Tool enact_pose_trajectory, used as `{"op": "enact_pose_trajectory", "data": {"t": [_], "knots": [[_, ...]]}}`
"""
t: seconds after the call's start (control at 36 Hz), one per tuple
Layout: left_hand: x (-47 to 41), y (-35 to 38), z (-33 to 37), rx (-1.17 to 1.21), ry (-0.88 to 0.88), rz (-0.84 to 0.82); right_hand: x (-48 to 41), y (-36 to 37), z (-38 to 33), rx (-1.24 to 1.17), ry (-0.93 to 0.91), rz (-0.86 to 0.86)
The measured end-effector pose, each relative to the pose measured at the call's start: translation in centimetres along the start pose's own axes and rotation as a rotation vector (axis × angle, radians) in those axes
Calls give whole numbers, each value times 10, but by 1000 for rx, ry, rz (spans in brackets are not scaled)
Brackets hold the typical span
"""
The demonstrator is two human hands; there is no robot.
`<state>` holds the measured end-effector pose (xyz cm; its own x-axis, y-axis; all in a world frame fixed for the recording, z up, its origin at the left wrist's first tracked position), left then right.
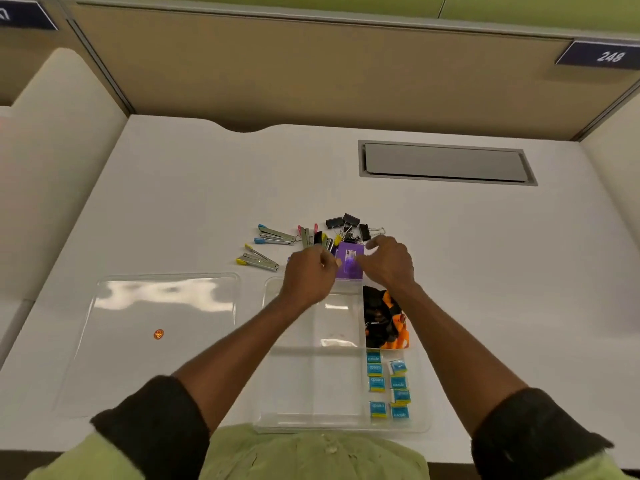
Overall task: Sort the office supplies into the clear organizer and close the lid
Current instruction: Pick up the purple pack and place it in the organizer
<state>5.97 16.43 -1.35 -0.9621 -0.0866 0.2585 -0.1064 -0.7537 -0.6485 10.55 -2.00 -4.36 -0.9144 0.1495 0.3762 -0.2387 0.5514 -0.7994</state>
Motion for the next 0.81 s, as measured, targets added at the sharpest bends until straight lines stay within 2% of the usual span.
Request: {"op": "enact_pose_trajectory", "data": {"t": [0.08,0.17,0.25,0.47,0.58,0.81], "knots": [[-19,15,3,-83,-54,-73,-20,19,12,34,108,-141],[-26,33,5,-198,-114,-173,-28,28,16,26,128,-177],[-26,43,13,-234,-146,-197,-27,31,16,-39,151,-196],[-29,44,12,20,-323,-147,-20,23,8,-303,166,-191],[-33,41,13,90,-297,-153,-11,8,6,-355,139,-145],[-8,13,41,303,-220,-146,43,-50,-6,-127,-80,90]]}}
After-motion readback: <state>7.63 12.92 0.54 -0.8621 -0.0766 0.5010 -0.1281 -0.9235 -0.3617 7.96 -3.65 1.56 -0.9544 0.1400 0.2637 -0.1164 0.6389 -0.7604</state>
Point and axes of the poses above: each hand's wrist, its own x-axis away from the middle knuckle, its own y-axis out of the palm, z = x × y, the point moved 8 cm from there along -x, towards the middle knuckle, and after that the axes turned 2 degrees about x, right-handed, at the moved point
